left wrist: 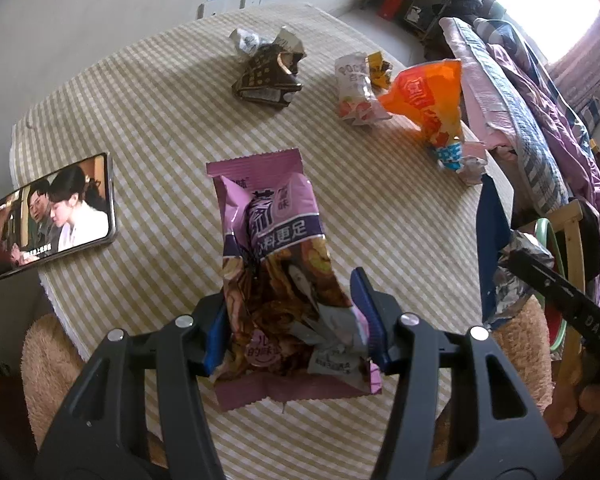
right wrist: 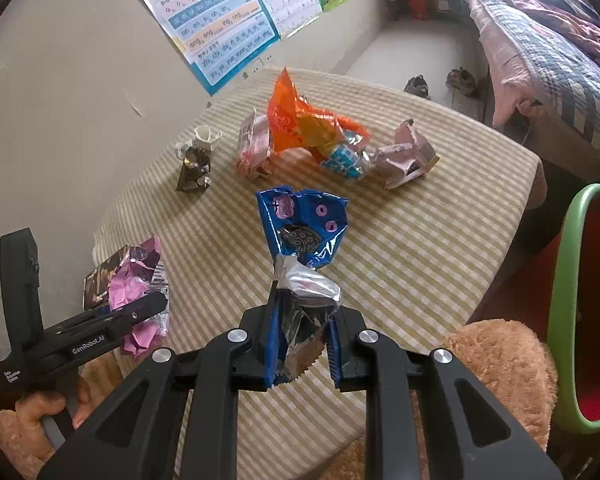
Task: Collect trash
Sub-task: 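Lift and carry the purple bag and blue wrapper toward the bin with both grippers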
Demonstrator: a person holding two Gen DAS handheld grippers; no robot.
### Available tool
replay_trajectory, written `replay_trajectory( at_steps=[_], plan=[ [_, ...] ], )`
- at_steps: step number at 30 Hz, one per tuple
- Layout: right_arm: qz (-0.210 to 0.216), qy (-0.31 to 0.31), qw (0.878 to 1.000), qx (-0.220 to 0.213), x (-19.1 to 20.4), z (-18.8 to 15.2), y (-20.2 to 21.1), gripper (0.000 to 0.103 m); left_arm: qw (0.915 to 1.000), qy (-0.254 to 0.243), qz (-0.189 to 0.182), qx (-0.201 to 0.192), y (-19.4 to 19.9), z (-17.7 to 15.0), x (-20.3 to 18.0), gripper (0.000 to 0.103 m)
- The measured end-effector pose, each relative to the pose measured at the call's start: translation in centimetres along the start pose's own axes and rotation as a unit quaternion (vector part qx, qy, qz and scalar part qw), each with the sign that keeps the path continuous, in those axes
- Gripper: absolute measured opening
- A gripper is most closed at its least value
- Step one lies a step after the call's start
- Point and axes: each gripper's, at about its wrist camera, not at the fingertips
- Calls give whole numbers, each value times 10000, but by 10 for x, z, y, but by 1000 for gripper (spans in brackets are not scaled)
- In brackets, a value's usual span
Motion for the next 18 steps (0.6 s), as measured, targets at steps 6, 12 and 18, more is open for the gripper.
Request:
replay_trajectory(
  at_steps=[6,12,18],
  plan=[
    [-78,-48,9999,-69,-5,-5,9,19,9999,-93,-73,-23,3,-1,-15,52],
    [-86,-235,9997,-14,-14,-10,9,19,9993,-359,-130,-43,5,-5,-33,52],
    [-78,-191,9998,-39,-12,-11,10,19,9994,-340,-101,-61,7,-5,-33,52]
  ],
)
Point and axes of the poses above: each gripper's, at about its wrist camera, not at the fingertips, and y roughly against the way its jaws point, x to its left, z to its top, and after that the axes turned 12 degrees about y, right-handed
